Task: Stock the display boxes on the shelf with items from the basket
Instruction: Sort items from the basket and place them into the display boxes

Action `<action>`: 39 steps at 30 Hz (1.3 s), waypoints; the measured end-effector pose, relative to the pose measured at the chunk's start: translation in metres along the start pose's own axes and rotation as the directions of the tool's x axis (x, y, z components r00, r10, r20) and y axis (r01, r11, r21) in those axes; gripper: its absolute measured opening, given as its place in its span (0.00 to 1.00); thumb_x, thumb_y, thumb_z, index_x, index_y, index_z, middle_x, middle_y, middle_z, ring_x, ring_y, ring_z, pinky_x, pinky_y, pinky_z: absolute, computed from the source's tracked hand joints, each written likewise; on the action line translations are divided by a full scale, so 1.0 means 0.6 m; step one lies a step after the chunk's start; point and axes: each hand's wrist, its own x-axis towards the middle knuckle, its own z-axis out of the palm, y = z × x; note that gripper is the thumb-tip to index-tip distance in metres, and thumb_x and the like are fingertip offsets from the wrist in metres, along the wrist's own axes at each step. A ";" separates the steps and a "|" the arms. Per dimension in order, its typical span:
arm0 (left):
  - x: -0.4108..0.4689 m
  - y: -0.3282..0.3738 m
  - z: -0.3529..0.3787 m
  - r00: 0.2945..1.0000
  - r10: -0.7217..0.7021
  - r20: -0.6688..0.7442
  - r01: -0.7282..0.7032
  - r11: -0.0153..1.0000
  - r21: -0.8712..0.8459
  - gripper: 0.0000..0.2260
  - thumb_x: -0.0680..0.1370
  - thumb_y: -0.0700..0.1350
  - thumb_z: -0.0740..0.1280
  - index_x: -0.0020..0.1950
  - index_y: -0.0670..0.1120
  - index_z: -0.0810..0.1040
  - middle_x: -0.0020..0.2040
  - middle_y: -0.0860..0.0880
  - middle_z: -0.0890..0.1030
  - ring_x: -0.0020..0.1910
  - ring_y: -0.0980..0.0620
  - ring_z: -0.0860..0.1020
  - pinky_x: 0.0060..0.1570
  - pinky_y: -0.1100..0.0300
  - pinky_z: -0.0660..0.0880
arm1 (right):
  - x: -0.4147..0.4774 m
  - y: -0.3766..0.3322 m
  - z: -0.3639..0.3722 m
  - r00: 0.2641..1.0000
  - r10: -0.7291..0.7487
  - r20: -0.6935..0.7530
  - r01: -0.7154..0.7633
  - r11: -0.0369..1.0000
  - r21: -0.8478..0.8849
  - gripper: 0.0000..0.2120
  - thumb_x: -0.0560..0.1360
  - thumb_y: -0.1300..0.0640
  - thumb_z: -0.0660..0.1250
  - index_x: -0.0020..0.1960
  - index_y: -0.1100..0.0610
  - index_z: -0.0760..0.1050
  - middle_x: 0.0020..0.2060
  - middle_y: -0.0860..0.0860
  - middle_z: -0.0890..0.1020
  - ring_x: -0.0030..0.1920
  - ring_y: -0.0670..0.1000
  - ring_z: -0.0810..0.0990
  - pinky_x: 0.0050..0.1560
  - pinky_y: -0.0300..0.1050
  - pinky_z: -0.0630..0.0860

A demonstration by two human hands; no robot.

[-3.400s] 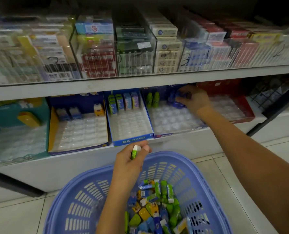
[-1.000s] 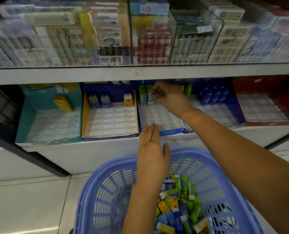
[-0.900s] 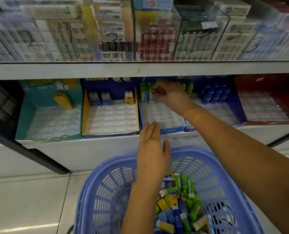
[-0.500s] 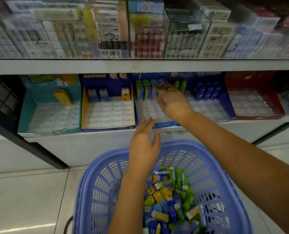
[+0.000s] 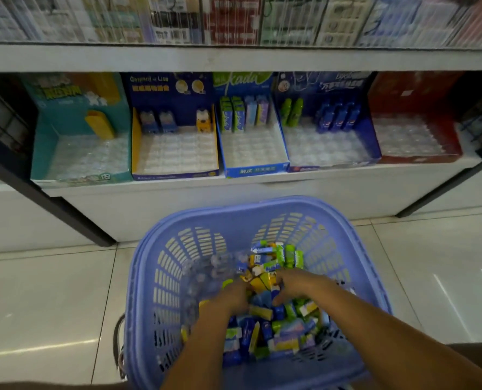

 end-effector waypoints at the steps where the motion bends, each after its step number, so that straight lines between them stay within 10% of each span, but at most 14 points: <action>1: 0.003 -0.006 0.009 1.000 -0.015 0.026 0.014 0.999 0.038 0.17 0.79 0.42 0.63 0.68 0.44 0.72 0.63 0.41 0.75 0.57 0.40 0.75 0.53 0.50 0.73 | 0.007 0.001 0.012 1.000 -0.004 -0.015 0.003 0.999 -0.032 0.28 0.73 0.45 0.69 0.66 0.59 0.68 0.61 0.57 0.74 0.59 0.57 0.75 0.54 0.50 0.74; 8: 0.023 -0.026 0.017 0.981 -0.187 -0.056 0.175 0.969 -0.176 0.14 0.75 0.34 0.64 0.34 0.48 0.68 0.35 0.50 0.67 0.43 0.48 0.67 0.44 0.57 0.67 | 0.038 -0.010 0.058 0.998 -0.025 -0.061 0.020 0.996 -0.084 0.36 0.71 0.51 0.72 0.71 0.61 0.58 0.58 0.59 0.74 0.57 0.58 0.75 0.48 0.49 0.74; 13: 0.028 -0.024 0.013 0.984 -0.178 -0.023 0.175 0.978 -0.115 0.03 0.75 0.35 0.68 0.47 0.41 0.79 0.37 0.46 0.71 0.45 0.48 0.71 0.54 0.53 0.74 | 0.038 -0.001 0.049 0.999 -0.020 -0.042 0.021 1.000 0.023 0.23 0.69 0.59 0.74 0.55 0.55 0.63 0.41 0.51 0.70 0.40 0.51 0.71 0.34 0.44 0.69; 18: 0.019 -0.024 -0.003 0.987 -0.146 -0.063 0.125 0.956 -0.264 0.13 0.73 0.36 0.68 0.31 0.43 0.68 0.31 0.45 0.68 0.32 0.50 0.68 0.36 0.58 0.69 | 0.024 0.024 0.027 0.994 0.011 -0.111 0.029 0.936 0.351 0.22 0.68 0.58 0.74 0.58 0.54 0.69 0.55 0.53 0.74 0.49 0.52 0.75 0.43 0.43 0.74; 24: 0.002 0.027 -0.074 0.978 -0.191 -0.080 0.062 0.637 -0.768 0.13 0.77 0.38 0.60 0.32 0.44 0.64 0.25 0.48 0.63 0.26 0.51 0.59 0.28 0.59 0.59 | -0.043 0.043 -0.062 0.989 -0.146 -0.028 0.090 0.439 0.894 0.20 0.72 0.64 0.71 0.61 0.57 0.71 0.48 0.56 0.78 0.40 0.50 0.80 0.42 0.44 0.80; 27: -0.016 0.056 -0.101 0.996 -0.070 -0.061 -0.033 0.345 -0.938 0.12 0.79 0.47 0.63 0.39 0.42 0.74 0.26 0.49 0.68 0.23 0.52 0.65 0.23 0.63 0.64 | -0.079 0.038 -0.103 0.975 -0.172 -0.144 0.204 0.407 0.891 0.15 0.74 0.59 0.70 0.59 0.56 0.73 0.50 0.55 0.78 0.42 0.52 0.81 0.46 0.46 0.81; 34: -0.070 0.108 -0.151 0.981 0.126 -0.148 -0.187 0.393 -0.900 0.15 0.74 0.56 0.70 0.35 0.47 0.80 0.27 0.50 0.68 0.24 0.54 0.64 0.23 0.63 0.61 | -0.142 -0.012 -0.146 0.874 -0.220 -0.433 0.465 0.637 0.615 0.17 0.68 0.59 0.76 0.55 0.56 0.77 0.38 0.51 0.82 0.40 0.47 0.83 0.42 0.43 0.82; 39: -0.100 0.111 -0.197 0.944 0.043 -0.327 -0.316 0.407 -0.857 0.15 0.75 0.55 0.68 0.38 0.43 0.78 0.26 0.49 0.71 0.23 0.55 0.67 0.22 0.65 0.64 | -0.160 -0.015 -0.163 0.825 -0.200 -0.528 0.560 0.407 0.721 0.12 0.69 0.63 0.74 0.52 0.58 0.79 0.37 0.52 0.84 0.40 0.50 0.84 0.43 0.40 0.81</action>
